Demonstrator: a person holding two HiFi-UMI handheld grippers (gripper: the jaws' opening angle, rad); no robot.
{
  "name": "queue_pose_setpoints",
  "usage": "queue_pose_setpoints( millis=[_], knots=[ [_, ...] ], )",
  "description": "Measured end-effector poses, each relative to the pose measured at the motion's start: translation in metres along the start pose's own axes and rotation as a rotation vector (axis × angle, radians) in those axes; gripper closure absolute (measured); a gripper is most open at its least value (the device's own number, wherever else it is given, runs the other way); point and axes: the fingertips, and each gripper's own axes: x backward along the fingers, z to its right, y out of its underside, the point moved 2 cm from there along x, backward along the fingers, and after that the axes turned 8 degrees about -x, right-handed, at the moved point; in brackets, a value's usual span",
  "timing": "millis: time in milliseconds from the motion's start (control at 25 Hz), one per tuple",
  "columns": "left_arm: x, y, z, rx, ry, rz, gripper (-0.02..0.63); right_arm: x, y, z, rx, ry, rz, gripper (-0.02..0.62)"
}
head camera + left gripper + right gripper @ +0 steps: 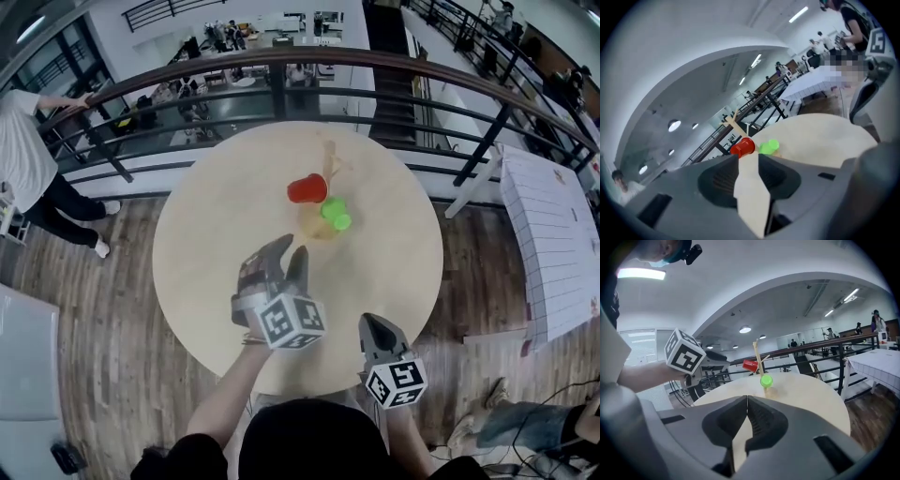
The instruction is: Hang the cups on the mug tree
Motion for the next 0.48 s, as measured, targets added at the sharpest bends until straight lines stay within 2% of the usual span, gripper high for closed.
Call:
queue_pose_setpoints(
  millis=[80,320,480],
  knots=[
    [0.022,0.016,0.004,0.117,0.009,0.001,0.509,0.003,-0.007,-0.015,0.009,-0.008,0.023,0.584],
    [0.044,0.043,0.018,0.47,0.02,0.025,0.563,-0.009,-0.027,-0.025,0.023,-0.04,0.07,0.584],
    [0.059,0.054,0.017,0.617,0.03,0.096,0.587,-0.01,-0.033,-0.038,0.035,-0.061,0.083,0.586]
  ],
)
